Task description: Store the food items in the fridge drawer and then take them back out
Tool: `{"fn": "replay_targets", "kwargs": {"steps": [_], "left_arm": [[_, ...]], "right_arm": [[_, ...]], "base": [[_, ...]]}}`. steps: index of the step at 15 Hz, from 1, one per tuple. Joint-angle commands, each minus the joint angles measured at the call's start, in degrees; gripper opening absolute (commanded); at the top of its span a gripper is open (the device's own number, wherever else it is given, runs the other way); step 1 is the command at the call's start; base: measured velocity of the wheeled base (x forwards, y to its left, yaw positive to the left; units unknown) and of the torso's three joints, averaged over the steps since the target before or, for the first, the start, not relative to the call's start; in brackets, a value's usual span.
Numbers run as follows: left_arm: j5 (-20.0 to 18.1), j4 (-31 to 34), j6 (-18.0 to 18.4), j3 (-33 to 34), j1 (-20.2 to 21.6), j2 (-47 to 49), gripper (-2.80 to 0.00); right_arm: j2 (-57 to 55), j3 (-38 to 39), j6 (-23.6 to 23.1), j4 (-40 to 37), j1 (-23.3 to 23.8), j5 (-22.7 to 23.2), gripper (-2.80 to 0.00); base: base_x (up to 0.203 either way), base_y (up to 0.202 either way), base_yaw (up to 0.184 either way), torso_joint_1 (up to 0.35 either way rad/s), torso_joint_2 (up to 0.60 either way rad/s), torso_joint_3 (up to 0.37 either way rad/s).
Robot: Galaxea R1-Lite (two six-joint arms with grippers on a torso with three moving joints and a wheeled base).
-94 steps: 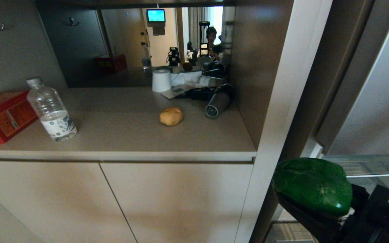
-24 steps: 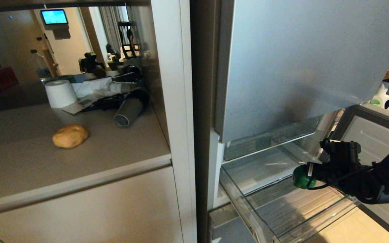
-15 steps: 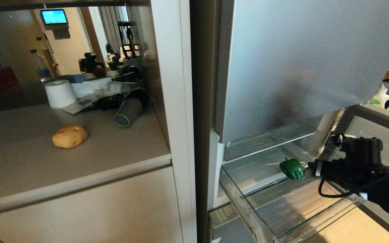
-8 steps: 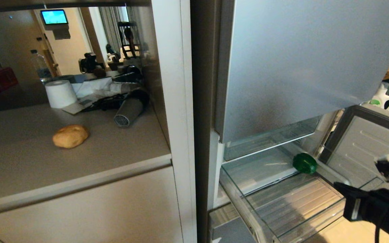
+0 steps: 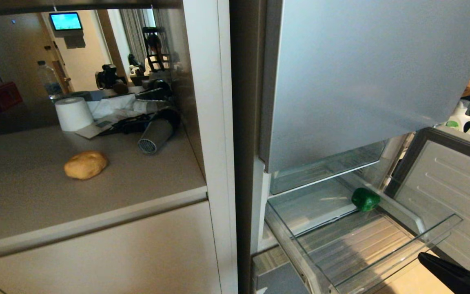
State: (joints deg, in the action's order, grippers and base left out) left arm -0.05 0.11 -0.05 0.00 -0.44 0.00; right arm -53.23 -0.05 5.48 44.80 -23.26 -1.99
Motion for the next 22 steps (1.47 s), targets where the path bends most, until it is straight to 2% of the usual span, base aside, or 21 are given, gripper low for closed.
{"fn": "replay_targets", "kwargs": {"steps": [1, 7, 15, 19, 20, 22], "left_arm": [[-0.04, -0.02, 0.05, 0.0, 0.0, 0.09, -2.8], [0.05, -0.02, 0.04, 0.0, 0.0, 0.09, -2.8], [0.05, 0.04, -0.03, 0.0, 0.0, 0.09, -2.8], [-0.04, -0.02, -0.04, 0.0, 0.0, 0.09, -2.8], [0.03, -0.02, -0.04, 0.0, 0.0, 0.09, -2.8], [0.03, -0.02, -0.04, 0.0, 0.0, 0.09, -2.8]], "right_arm": [[1.53, 1.81, 0.85, 0.55, -0.12, 0.14, -2.8], [2.51, 1.89, 1.2, 0.47, -0.12, -0.22, -2.8], [2.97, 1.89, 1.11, -0.65, -0.12, -0.56, -2.8], [3.57, 1.89, 0.44, -2.13, -1.96, 0.01, -2.8], [3.49, 1.89, -1.05, -1.97, -4.11, 0.42, -2.8], [1.59, 1.59, -9.35, -1.06, -10.2, 2.82, -2.8]], "base": [[0.0, 0.0, 0.0, 0.0, 0.0, 0.0], [0.0, 0.0, 0.0, 0.0, 0.0, 0.0], [-0.001, -0.007, 0.161, 0.002, 0.0, 0.003], [-0.001, -0.004, 0.046, -0.001, 0.0, 0.003], [0.0, 0.0, 0.0, 0.0, 0.0, 0.0], [0.0, 0.0, 0.0, 0.0, 0.0, 0.0]]}}
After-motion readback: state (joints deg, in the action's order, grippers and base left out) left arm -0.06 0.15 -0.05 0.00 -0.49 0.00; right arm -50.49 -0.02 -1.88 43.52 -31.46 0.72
